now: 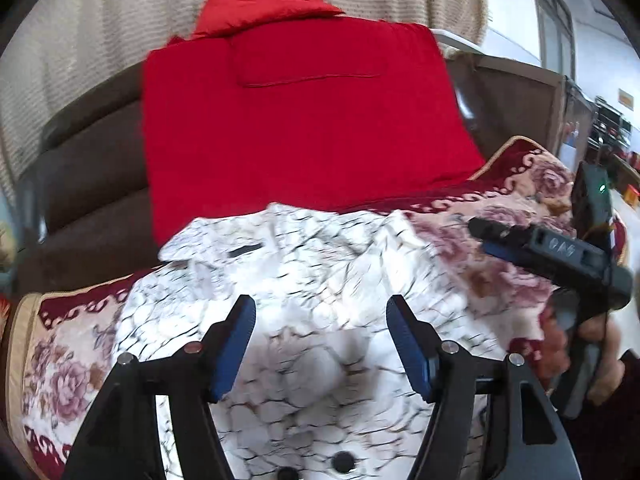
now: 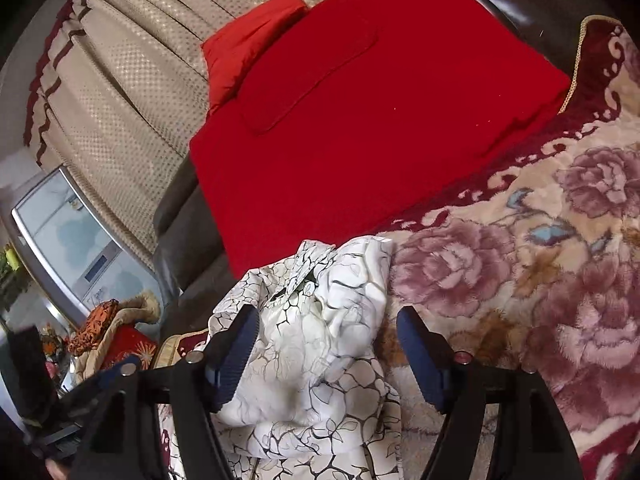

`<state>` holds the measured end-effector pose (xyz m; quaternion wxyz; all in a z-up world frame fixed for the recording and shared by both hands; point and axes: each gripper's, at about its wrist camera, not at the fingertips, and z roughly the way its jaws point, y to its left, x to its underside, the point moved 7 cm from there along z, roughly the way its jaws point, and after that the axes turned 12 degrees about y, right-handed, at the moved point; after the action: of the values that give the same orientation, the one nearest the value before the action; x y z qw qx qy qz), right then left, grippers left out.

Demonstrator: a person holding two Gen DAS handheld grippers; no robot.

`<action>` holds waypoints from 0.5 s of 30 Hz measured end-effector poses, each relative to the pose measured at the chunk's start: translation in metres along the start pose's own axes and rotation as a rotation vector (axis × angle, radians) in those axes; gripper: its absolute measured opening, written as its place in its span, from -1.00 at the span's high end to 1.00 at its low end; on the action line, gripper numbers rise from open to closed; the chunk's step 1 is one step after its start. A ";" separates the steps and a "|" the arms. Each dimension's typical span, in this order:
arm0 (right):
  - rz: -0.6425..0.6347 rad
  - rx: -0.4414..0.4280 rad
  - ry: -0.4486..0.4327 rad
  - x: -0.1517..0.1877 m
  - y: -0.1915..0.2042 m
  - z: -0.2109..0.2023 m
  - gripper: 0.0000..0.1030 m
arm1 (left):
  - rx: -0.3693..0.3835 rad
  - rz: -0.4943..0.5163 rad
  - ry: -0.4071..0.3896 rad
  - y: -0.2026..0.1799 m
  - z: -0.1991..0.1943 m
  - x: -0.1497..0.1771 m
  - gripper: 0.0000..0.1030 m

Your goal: Fold large clothes

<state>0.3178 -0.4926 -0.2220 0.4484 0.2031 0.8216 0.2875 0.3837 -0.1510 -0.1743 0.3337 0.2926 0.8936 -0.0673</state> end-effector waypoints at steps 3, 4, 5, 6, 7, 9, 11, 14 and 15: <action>-0.026 -0.002 0.029 0.004 0.008 0.009 -0.45 | -0.029 -0.156 -0.018 0.043 0.002 0.020 -0.43; -0.031 -0.009 0.042 0.006 0.011 0.014 -0.45 | -0.043 -0.216 -0.018 0.061 0.006 0.028 -0.43; -0.038 -0.026 0.065 0.009 0.015 0.020 -0.45 | -0.066 -0.286 -0.018 0.081 0.009 0.037 -0.43; -0.046 -0.034 0.084 0.013 0.019 0.026 -0.45 | -0.084 -0.351 -0.014 0.099 0.012 0.046 -0.43; -0.056 -0.032 0.093 0.016 0.023 0.030 -0.45 | -0.089 -0.397 -0.005 0.112 0.017 0.054 -0.43; -0.077 -0.025 0.106 0.021 0.030 0.038 -0.45 | -0.095 -0.483 0.028 0.133 0.026 0.075 -0.43; -0.082 -0.033 0.135 0.028 0.036 0.049 -0.45 | -0.102 -0.519 0.040 0.144 0.037 0.092 -0.43; -0.110 0.012 0.157 0.037 0.038 0.060 -0.44 | -0.117 -0.536 0.082 0.154 0.055 0.111 -0.43; -0.133 0.032 0.170 0.041 0.040 0.065 -0.41 | -0.126 -0.535 0.107 0.155 0.062 0.117 -0.43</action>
<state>0.3550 -0.4194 -0.2486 0.3918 0.1304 0.8729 0.2600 0.4353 0.0124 -0.2854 0.2740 0.0281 0.9578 -0.0819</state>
